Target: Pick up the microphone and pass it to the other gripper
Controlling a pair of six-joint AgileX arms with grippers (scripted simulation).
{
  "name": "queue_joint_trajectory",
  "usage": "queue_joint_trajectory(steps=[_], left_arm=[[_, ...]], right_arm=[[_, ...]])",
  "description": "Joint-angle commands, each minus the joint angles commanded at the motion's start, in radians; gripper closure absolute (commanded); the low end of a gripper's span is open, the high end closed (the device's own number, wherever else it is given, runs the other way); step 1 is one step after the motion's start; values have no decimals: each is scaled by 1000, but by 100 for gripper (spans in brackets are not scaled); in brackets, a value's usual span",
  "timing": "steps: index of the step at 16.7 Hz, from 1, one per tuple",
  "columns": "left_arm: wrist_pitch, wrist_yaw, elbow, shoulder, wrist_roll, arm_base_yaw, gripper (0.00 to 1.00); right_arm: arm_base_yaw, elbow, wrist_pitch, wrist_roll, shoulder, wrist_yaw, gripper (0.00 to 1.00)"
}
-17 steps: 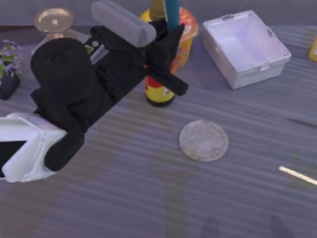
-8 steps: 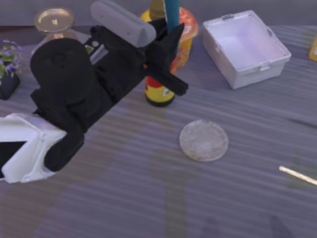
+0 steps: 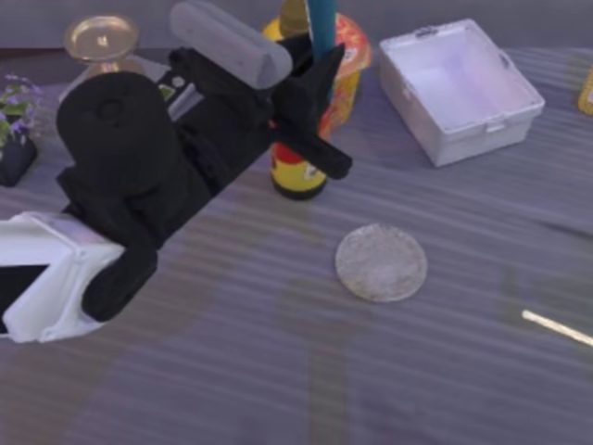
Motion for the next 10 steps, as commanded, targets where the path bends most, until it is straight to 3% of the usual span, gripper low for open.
queue_joint_trajectory(steps=[10], left_arm=[[0,0,0,0,0,0,100]], right_arm=[[258,445,259,-34,791,-300,0]])
